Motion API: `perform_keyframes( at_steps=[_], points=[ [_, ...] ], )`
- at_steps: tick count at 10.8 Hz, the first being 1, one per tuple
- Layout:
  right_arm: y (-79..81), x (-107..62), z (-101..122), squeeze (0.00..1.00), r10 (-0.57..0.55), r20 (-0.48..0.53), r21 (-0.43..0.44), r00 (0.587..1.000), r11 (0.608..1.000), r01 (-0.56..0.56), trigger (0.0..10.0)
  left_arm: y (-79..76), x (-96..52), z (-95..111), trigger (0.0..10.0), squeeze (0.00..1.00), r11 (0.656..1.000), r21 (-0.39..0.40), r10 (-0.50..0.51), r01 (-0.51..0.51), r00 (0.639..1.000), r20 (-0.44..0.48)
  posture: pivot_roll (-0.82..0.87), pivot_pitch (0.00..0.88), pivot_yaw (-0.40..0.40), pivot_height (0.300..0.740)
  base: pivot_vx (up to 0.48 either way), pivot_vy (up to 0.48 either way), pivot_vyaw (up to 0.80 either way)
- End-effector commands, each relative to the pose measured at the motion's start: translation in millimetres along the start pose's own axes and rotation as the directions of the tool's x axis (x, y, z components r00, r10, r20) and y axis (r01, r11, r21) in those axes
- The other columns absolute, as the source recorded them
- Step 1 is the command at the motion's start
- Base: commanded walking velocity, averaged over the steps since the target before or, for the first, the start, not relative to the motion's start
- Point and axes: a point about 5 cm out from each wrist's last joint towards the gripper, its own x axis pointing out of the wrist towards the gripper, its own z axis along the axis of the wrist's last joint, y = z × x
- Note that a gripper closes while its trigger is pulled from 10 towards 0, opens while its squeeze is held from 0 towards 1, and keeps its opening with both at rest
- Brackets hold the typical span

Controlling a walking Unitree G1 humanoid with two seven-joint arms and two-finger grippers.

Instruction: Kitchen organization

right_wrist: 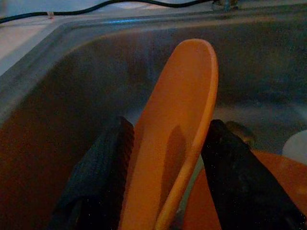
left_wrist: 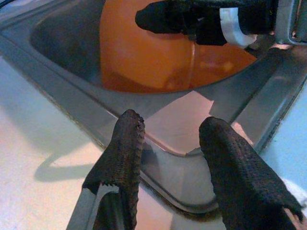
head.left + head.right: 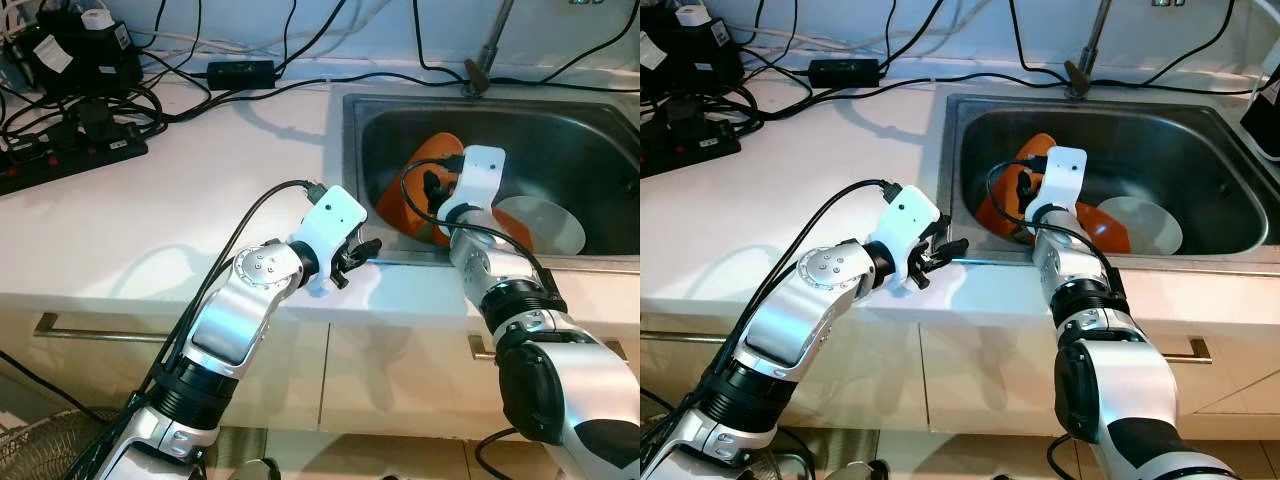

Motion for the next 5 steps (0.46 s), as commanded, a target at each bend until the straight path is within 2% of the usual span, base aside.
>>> perform_keyframes(
  at_steps=[1, 3, 5],
  points=[
    [6.3, 3.0, 18.0, 0.00, 0.025, 0.049, -0.014, 0.998, 1.000, -0.024, 10.0, 2.3, 1.1, -1.7, 10.0, 0.00, 1.000, -0.006, 0.005, -0.005, 1.000, -0.013, 0.22, 0.117, -0.024, 0.740, 0.000, 0.000, 0.00],
    [4.8, 3.8, 27.5, 0.00, 0.022, 0.083, -0.075, 0.996, 0.997, -0.016, 10.0, 2.2, 1.8, -1.7, 10.0, 0.00, 1.000, -0.007, 0.004, -0.004, 1.000, -0.013, 0.22, 0.115, -0.025, 0.740, 0.000, 0.000, 0.00],
    [2.7, 4.1, 34.9, 0.00, 0.015, 0.109, -0.094, 0.994, 0.996, -0.005, 10.0, 2.1, 2.8, -1.8, 10.0, 0.00, 1.000, -0.007, 0.005, -0.005, 1.000, -0.011, 0.22, 0.112, -0.028, 0.740, 0.000, 0.000, 0.00]
  ],
)
